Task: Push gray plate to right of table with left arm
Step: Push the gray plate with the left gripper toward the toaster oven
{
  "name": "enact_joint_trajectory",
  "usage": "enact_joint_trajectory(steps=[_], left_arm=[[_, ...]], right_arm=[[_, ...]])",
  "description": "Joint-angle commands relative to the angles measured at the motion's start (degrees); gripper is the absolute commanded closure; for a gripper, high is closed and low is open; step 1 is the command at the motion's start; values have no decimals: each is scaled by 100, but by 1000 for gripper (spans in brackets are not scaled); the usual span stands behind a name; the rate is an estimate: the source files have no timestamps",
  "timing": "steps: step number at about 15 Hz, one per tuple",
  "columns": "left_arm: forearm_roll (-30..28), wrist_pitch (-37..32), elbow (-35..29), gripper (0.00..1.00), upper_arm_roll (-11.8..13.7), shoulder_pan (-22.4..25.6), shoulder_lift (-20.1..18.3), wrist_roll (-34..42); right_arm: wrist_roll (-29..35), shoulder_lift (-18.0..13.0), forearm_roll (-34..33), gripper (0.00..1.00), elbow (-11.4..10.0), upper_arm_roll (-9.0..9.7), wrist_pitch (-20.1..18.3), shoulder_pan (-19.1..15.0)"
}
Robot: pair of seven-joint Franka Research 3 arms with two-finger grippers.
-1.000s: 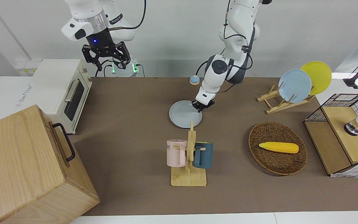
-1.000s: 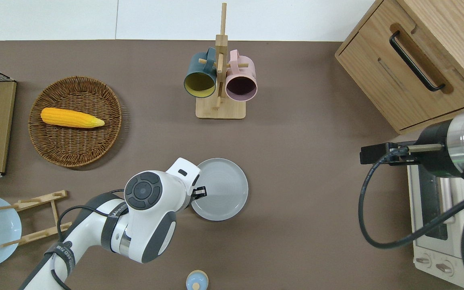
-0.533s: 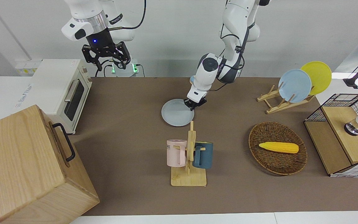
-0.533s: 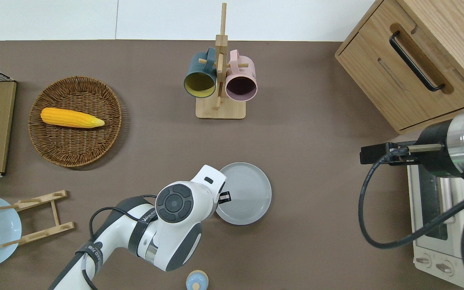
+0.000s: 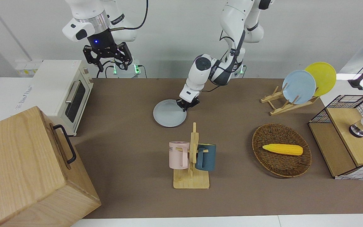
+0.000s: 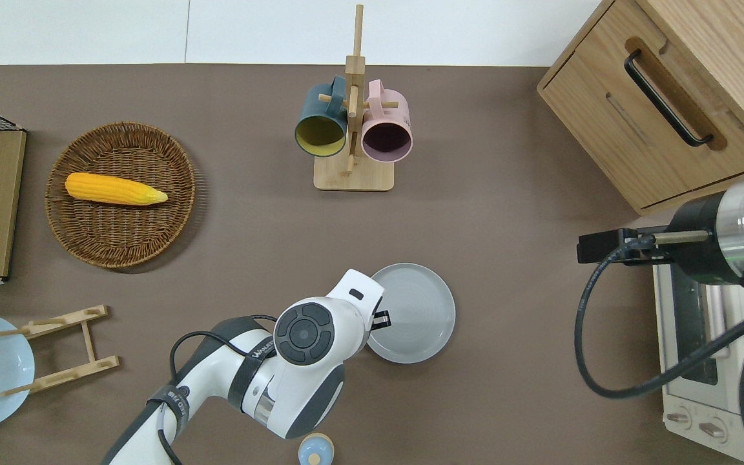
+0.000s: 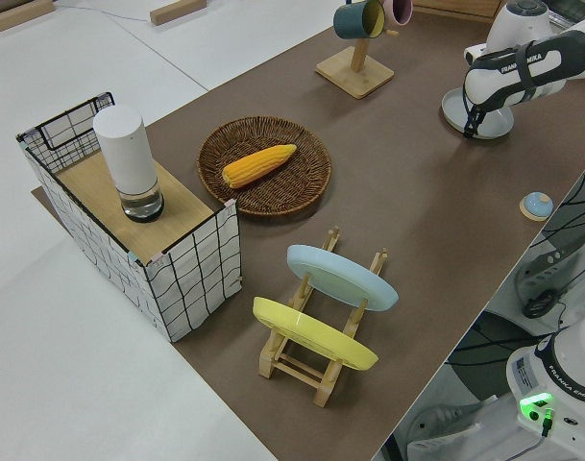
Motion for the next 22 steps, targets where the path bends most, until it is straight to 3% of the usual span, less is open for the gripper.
enact_joint_trajectory(steps=[1, 12, 13, 14, 15, 19, 22], left_arm=[[-41, 184, 118, 1000, 51, -266, 318, -215], [21, 184, 601, 1000, 51, -609, 564, -751], [30, 184, 601, 827, 51, -609, 564, -707], [30, 176, 601, 469, 51, -609, 564, -707], [30, 167, 601, 49, 51, -635, 564, -716], [626, -105, 733, 9, 52, -662, 477, -1190], [698, -605, 830, 9, 69, -636, 284, -1112]], right_arm=[[12, 36, 92, 5, 82, 15, -31, -37], [12, 36, 92, 5, 82, 15, -31, -37], [12, 36, 92, 5, 82, 15, -31, -37], [12, 36, 92, 5, 82, 15, -31, -37], [12, 36, 92, 5, 82, 24, -31, -37], [12, 36, 92, 5, 82, 15, -31, -37], [12, 36, 92, 5, 82, 15, -31, -37]])
